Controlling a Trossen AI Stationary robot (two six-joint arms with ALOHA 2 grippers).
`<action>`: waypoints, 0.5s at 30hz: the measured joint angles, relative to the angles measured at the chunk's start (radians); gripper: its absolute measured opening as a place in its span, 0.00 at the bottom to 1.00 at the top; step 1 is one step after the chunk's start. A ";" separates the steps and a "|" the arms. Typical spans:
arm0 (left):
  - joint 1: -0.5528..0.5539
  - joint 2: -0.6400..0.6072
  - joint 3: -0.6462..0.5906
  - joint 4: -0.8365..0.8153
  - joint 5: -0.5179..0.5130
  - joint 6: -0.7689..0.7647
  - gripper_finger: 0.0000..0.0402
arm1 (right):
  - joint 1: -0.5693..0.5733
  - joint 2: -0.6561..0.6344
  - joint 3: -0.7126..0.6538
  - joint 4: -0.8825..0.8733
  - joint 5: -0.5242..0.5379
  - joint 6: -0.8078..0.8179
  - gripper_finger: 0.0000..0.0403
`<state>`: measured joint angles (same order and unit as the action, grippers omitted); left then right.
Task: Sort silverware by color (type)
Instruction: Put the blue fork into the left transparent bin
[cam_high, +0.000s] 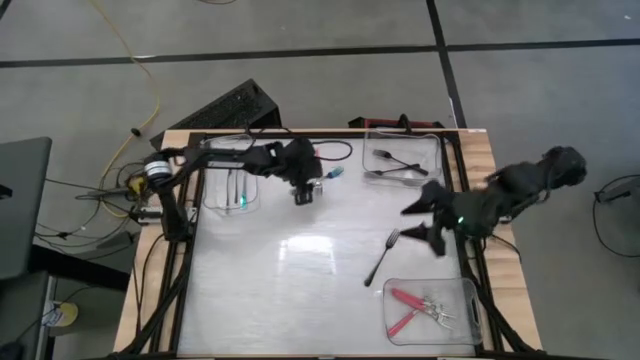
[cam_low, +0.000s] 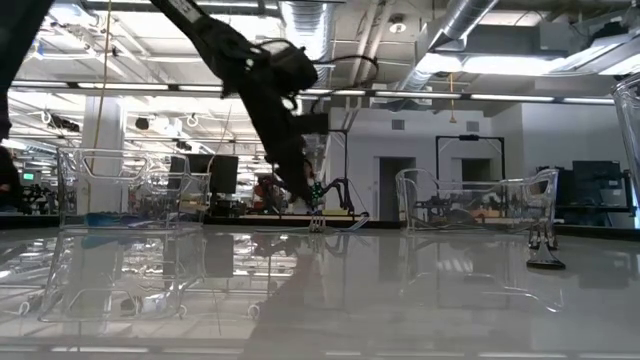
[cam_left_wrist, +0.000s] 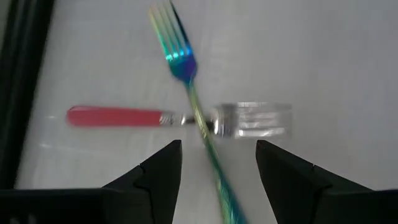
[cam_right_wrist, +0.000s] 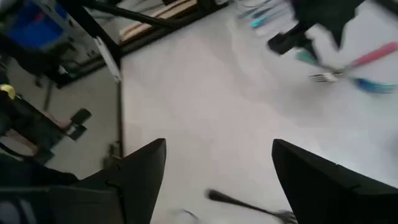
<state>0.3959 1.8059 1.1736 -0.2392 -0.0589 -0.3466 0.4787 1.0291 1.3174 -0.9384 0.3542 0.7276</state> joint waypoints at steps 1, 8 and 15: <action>0.001 0.028 0.011 0.019 0.002 -0.002 0.47 | -0.029 -0.025 0.000 -0.027 -0.016 -0.036 0.78; -0.013 0.152 0.064 0.057 -0.096 -0.042 0.47 | -0.218 -0.173 0.000 -0.085 -0.141 -0.273 0.78; -0.009 0.162 0.066 0.044 -0.120 -0.199 0.47 | -0.428 -0.233 0.000 -0.077 -0.348 -0.471 0.78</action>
<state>0.3866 1.9675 1.2397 -0.1950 -0.1784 -0.5458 0.0505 0.7957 1.3174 -1.0154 0.0058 0.2561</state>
